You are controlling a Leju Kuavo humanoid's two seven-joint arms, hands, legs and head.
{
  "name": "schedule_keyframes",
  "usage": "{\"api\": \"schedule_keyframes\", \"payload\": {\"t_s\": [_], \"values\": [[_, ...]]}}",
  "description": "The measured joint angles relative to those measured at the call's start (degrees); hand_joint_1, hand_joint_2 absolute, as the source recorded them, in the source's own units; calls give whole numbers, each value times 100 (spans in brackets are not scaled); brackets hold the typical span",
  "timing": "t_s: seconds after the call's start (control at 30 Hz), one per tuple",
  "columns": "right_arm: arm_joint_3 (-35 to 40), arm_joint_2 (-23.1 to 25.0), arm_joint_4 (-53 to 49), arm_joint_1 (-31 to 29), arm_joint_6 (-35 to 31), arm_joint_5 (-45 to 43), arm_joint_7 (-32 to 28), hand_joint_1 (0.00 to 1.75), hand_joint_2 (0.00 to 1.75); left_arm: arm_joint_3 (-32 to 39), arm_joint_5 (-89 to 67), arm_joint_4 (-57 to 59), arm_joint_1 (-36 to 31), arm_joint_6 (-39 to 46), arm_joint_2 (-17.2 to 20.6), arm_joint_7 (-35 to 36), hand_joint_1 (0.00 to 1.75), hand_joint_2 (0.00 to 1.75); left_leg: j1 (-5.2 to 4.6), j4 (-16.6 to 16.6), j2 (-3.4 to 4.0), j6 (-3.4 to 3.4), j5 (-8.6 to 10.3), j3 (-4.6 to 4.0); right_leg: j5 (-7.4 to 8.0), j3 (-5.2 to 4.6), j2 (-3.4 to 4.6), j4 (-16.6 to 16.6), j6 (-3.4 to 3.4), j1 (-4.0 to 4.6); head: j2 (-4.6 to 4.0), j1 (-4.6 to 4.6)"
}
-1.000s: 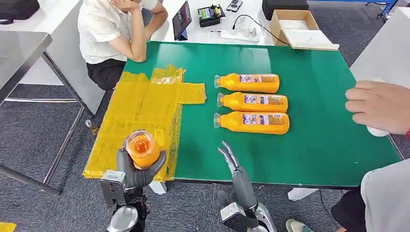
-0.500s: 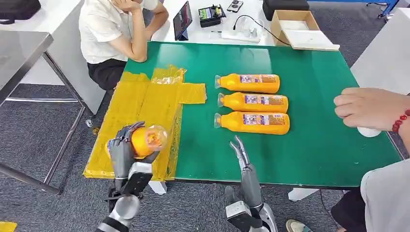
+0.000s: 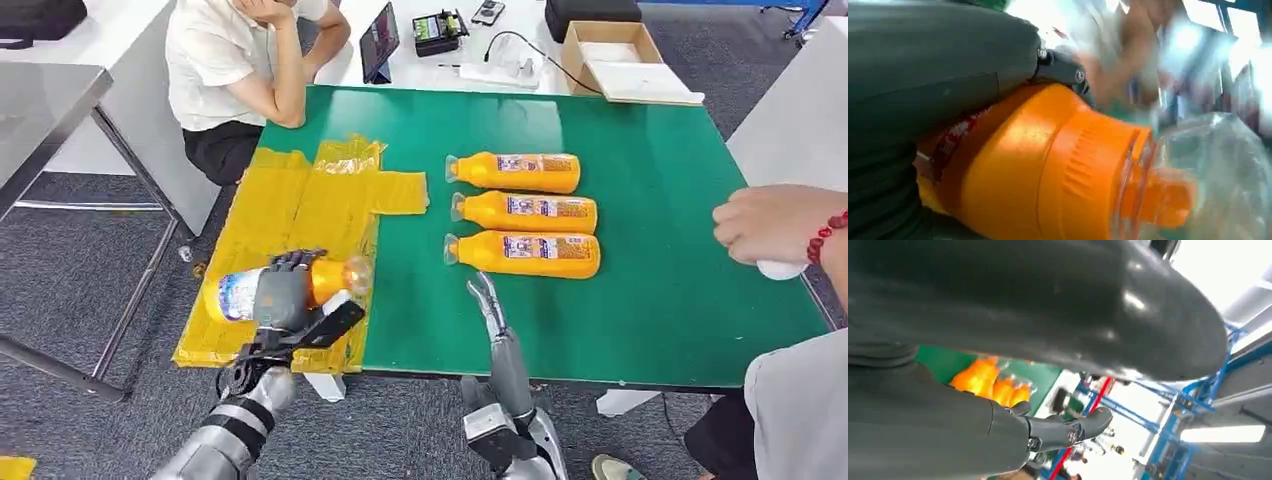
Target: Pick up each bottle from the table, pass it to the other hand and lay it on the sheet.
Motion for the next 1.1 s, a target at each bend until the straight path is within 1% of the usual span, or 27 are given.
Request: {"api": "schedule_keyframes", "payload": {"t_s": [0.07,0.2,0.23,0.27,0.3,0.33,0.37,0.5,0.53,0.6,0.8,0.87,0.97,1.1], "values": [[31,63,26,-44,11,-31,0,0,0,-109,-115,374,-275,-159,0,258,175,175,0,0,1,-2,2,6,3,3,1,1,-2,1,0,-4],[48,87,81,-60,37,-85,0,0,0,-321,-314,1012,-640,-472,-4,517,175,175,0,0,1,-7,9,11,6,8,1,3,-2,0,0,0],[50,87,94,-70,59,-92,0,0,0,-373,-355,1126,-706,-604,-4,565,148,175,0,0,1,-7,9,13,6,10,1,3,-2,0,0,0],[57,89,103,-86,81,-92,0,0,0,-404,-384,1230,-788,-723,-4,596,86,175,0,0,1,-7,9,16,6,12,1,3,-2,0,0,0],[61,94,111,-94,96,-92,0,0,0,-444,-393,1311,-844,-859,-4,598,17,175,0,0,1,-7,9,17,6,13,1,3,-2,0,0,0],[61,98,124,-110,133,-94,0,0,0,-483,-376,1395,-913,-1075,-4,529,3,175,0,0,1,-7,9,20,6,16,0,3,-2,0,0,-4],[66,98,135,-136,142,-98,0,0,0,-498,-334,1454,-997,-1280,-11,439,0,175,0,0,-2,-7,10,22,4,22,-1,3,-1,0,0,-2],[151,100,175,-266,199,-274,0,0,0,-500,54,1603,-1150,-2031,-42,-229,0,175,0,-1,-6,-7,11,28,3,32,-4,4,-1,0,0,0],[203,100,184,-303,205,-396,0,0,0,-502,187,1641,-1203,-2325,-66,-443,0,175,-1,-1,-6,-7,11,30,3,36,-4,4,-1,-2,0,-2],[273,98,192,-346,205,-496,0,0,0,-504,292,1673,-1227,-2578,-72,-595,0,175,-1,-1,-4,-7,10,31,4,35,-3,4,0,-2,0,0],[417,83,243,-434,129,-549,0,0,0,-531,379,1706,-1257,-2727,-74,-751,0,175,-2,0,-14,-6,11,32,3,38,-12,3,0,-2,0,0],[450,70,260,-451,107,-562,0,0,0,-524,583,1706,-1264,-2760,-77,-915,0,175,-1,0,-14,-4,12,33,3,39,-13,3,0,-2,0,0],[527,44,288,-481,30,-632,0,0,0,-423,1392,1704,-1230,-3001,-114,-1451,0,175,-1,0,-15,-4,13,32,3,40,-14,3,0,-2,0,0],[675,-5,323,-537,-164,-680,0,0,0,-17,2824,1597,-1059,-3844,-214,-2259,0,175,-2,0,-11,-4,13,30,3,37,-13,4,1,-2,0,0]]}}
